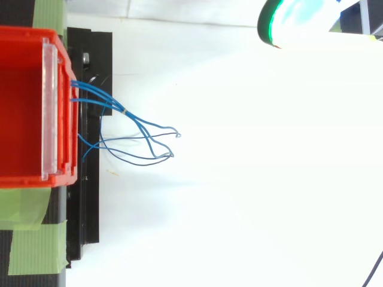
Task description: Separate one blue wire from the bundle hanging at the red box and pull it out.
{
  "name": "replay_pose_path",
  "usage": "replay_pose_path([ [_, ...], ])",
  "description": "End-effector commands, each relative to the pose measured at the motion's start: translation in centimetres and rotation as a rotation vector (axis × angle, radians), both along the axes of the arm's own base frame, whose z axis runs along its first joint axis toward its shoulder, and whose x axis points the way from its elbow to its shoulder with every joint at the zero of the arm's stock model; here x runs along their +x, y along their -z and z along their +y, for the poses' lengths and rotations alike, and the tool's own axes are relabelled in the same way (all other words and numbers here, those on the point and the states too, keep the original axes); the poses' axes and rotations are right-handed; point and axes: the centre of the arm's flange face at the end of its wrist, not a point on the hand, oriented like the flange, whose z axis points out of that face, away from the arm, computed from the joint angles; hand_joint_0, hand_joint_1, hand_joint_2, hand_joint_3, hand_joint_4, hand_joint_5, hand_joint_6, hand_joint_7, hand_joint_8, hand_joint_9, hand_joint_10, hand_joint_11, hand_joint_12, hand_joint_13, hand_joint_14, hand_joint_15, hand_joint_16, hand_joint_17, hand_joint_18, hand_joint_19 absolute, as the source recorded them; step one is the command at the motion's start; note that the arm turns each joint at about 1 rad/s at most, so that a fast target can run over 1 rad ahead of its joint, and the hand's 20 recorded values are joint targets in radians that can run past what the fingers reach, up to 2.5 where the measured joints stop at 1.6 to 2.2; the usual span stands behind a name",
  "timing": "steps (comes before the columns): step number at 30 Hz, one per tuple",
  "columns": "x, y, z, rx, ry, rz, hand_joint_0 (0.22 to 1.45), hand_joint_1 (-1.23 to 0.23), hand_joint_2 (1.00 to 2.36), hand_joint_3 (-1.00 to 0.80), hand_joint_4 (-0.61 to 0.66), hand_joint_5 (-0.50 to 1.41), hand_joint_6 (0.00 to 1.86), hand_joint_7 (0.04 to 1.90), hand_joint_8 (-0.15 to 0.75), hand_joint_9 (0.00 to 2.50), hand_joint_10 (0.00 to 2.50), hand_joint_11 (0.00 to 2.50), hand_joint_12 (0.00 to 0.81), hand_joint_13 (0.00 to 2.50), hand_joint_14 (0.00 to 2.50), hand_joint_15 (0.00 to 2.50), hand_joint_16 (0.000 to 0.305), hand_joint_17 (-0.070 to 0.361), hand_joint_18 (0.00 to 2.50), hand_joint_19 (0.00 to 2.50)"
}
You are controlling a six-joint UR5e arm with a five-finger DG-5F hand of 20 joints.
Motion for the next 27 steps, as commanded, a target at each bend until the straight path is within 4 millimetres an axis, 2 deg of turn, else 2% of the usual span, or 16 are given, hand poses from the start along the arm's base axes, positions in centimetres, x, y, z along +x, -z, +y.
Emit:
replay_pose_path([
  [1,0.0,0.0,0.0,-0.002,0.010,0.001,0.47,-0.39,1.00,-0.50,0.20,-0.25,0.50,0.70,0.320,0.34,0.00,0.13,0.409,0.13,0.01,0.21,0.069,0.156,0.00,0.06],
  [7,0.0,0.1,-0.2,-0.010,0.049,0.007,0.47,-0.41,1.00,-0.50,0.21,-0.24,0.50,0.71,0.319,0.34,0.00,0.14,0.408,0.12,0.00,0.20,0.069,0.155,0.00,0.06],
  [17,-0.1,0.5,-0.4,-0.113,0.134,0.038,0.44,-0.62,1.00,-0.50,0.25,-0.22,0.50,0.83,0.331,0.34,0.00,0.15,0.416,0.09,0.00,0.19,0.072,0.162,0.00,0.03],
  [21,-0.4,1.8,-0.2,-0.123,0.149,0.055,0.45,-0.66,1.00,-0.50,0.26,-0.22,0.50,0.85,0.326,0.35,0.00,0.16,0.412,0.09,0.01,0.19,0.071,0.159,0.00,0.02],
  [27,0.2,3.7,0.2,-0.118,0.176,-0.026,0.47,-0.70,1.00,-0.50,0.26,-0.21,0.50,0.86,0.321,0.36,0.00,0.18,0.408,0.11,0.00,0.18,0.068,0.153,0.00,0.02],
])
